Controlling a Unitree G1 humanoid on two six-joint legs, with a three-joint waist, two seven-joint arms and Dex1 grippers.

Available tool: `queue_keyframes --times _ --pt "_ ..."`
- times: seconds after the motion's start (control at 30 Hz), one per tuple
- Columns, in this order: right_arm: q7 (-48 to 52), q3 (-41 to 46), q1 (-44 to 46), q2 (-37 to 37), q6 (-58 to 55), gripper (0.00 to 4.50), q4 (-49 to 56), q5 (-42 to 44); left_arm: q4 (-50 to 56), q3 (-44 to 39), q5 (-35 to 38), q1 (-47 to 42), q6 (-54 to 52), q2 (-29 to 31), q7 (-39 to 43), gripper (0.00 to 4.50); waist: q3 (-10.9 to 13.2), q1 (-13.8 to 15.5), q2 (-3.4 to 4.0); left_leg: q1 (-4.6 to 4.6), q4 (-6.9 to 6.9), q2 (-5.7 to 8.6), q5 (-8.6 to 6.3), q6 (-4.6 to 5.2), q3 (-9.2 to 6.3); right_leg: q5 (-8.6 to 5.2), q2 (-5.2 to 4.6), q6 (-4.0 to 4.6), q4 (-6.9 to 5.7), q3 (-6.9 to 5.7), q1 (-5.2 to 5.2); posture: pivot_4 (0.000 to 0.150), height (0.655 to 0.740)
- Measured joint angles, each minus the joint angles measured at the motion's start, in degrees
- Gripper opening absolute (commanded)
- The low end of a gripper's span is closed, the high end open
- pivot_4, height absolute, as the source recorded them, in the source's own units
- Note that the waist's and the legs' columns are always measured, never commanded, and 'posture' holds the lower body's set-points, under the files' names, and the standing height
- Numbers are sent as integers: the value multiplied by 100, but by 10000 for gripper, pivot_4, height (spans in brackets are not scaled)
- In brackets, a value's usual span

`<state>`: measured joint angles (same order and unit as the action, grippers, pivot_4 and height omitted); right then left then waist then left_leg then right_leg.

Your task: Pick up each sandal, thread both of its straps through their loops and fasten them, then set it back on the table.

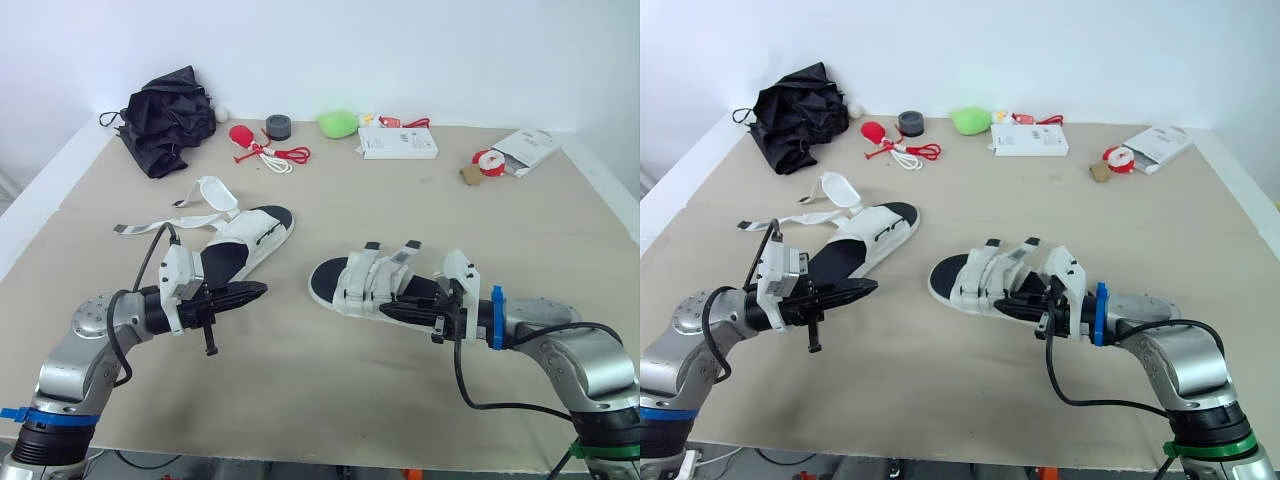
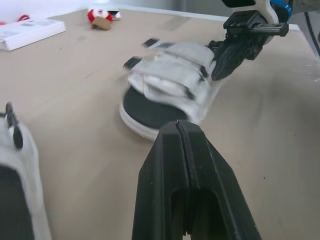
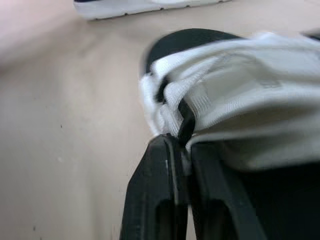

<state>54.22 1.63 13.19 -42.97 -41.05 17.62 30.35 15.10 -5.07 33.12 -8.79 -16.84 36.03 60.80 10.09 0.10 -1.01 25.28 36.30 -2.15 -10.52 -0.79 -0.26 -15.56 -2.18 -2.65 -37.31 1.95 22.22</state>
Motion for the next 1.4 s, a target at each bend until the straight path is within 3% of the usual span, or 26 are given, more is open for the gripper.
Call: queue_keyframes --times 0.13,0.37,0.47,0.53,0.7,0.73,0.77,0.9,0.97,1.0,1.03,1.23,1.4 --pt "-255 13 57 144 -106 911 -16 12 118 -92 66 156 -90 -127 -297 0 0 2 0 -7 0 -14 14 3 11 21 8 7 0 6 1 1500 7400" --pt "-2520 844 868 975 -537 911 -366 -371 166 -414 248 355 -163 -446 -896 0 3 0 -1 -7 1 -49 33 -4 54 67 53 12 -1 66 33 1500 7400" --pt "-4173 1103 1783 1359 -921 911 -1133 -1089 167 -342 222 350 -159 -669 -1060 0 0 -13 -5 -2 0 -60 39 -8 77 84 70 16 -3 97 52 1500 7400" --pt "-4773 977 2018 1378 -955 911 -1644 -1615 168 -326 208 357 -157 -781 -1143 0 -1 1 -7 0 -4 -60 39 -8 87 101 71 47 -3 106 60 1500 7400" --pt "-5916 792 3202 1837 -339 911 -3835 -2394 191 -135 57 294 -94 -880 -1306 0 -4 -154 -10 2 -9 -63 42 -4 143 123 76 32 -7 167 89 1500 7400" --pt "-6007 792 3304 1846 -204 4581 -4094 -2459 189 -151 55 295 -89 -879 -1323 0 -5 -161 -11 1 -9 -63 42 -4 146 123 75 32 -7 169 89 1500 7400" --pt "-6119 803 3470 1867 -4 4581 -4467 -2517 186 -166 49 299 -76 -878 -1360 0 -4 -167 -11 1 -8 -63 42 -4 153 124 75 29 -7 175 91 1500 7400" --pt "-6188 806 3555 1906 250 20306 -4791 -2605 192 -166 0 304 -47 -879 -1433 0 -6 -168 -13 0 -7 -64 42 -4 165 128 75 23 -7 185 92 1500 7400" --pt "-6165 820 3553 1933 380 24265 -4978 -2609 203 -166 -42 334 -40 -881 -1475 0 -5 -171 -12 1 -8 -65 42 -4 179 132 75 17 -7 200 100 1500 7400" --pt "-5831 810 3241 1939 515 29609 -4591 -2567 376 -124 -58 351 30 -1026 -1562 0 -5 -199 -12 3 -11 -66 41 -3 186 132 76 14 -6 209 104 1500 7400" --pt "-5683 808 3074 1910 467 31235 -4366 -2509 411 -105 -52 345 53 -1033 -1552 0 -6 -193 -12 4 -12 -66 40 -2 187 130 76 12 -6 210 106 1500 7400" --pt "-5134 838 2458 1578 -164 31235 -3268 -2327 448 30 50 158 44 -1065 -1486 0 -5 -191 -12 4 -12 -67 40 -1 186 132 79 13 -8 210 109 1500 7400" --pt "-4342 800 1556 894 -950 31235 -1594 -2128 427 125 152 -238 -87 -1031 -1347 0 -6 -161 -10 3 -11 -67 40 -1 190 130 81 10 -8 216 110 1500 7400"
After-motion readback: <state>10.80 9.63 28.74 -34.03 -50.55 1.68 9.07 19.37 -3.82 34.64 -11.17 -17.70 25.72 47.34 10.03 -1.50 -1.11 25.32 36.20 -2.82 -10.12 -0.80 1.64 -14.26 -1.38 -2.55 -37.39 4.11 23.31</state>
